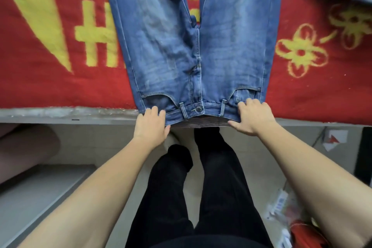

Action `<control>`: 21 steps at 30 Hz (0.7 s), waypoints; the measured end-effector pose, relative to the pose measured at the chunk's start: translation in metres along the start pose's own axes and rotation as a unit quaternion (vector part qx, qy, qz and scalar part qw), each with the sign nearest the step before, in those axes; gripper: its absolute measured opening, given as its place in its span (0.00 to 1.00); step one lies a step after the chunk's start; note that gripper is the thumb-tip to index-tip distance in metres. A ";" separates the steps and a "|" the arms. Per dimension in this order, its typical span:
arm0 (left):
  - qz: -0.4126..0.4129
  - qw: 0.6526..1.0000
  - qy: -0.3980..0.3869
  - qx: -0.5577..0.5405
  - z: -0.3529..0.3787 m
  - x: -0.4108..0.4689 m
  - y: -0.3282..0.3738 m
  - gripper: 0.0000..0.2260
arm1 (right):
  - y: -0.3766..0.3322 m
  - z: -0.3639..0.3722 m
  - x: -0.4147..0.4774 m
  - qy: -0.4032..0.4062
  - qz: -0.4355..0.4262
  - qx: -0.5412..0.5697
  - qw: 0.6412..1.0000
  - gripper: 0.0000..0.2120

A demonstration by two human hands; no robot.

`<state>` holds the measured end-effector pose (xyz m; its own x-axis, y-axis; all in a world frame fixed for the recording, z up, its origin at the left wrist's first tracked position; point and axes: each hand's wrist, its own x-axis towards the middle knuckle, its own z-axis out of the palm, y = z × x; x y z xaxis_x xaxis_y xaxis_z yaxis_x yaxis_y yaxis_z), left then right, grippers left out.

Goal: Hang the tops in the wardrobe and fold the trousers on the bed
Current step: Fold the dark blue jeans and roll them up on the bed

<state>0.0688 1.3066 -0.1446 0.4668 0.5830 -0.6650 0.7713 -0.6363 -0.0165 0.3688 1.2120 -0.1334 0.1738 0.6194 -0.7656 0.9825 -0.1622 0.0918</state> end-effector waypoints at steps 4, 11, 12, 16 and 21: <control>0.069 0.994 0.077 -0.030 -0.011 0.021 0.019 0.26 | -0.020 -0.001 0.007 0.094 -0.073 0.016 0.993 0.33; 0.091 0.978 0.176 -0.061 -0.019 0.032 0.052 0.15 | -0.021 0.011 0.006 0.143 -0.088 0.094 0.981 0.16; 0.099 0.973 0.197 -0.073 -0.020 0.029 0.055 0.12 | -0.019 0.013 0.001 0.161 -0.103 0.083 0.978 0.14; 0.138 0.956 0.244 -0.084 -0.017 0.020 0.059 0.08 | -0.016 0.017 -0.015 0.225 -0.141 0.073 0.961 0.08; 0.149 0.971 0.183 -0.042 0.004 0.018 0.061 0.14 | -0.027 0.037 -0.006 0.191 -0.187 0.050 0.962 0.09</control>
<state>0.1225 1.2760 -0.1607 0.7857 0.5292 -0.3204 0.6032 -0.7703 0.2070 0.3383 1.1842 -0.1553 -0.1604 0.8829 -0.4412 0.9731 0.0665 -0.2207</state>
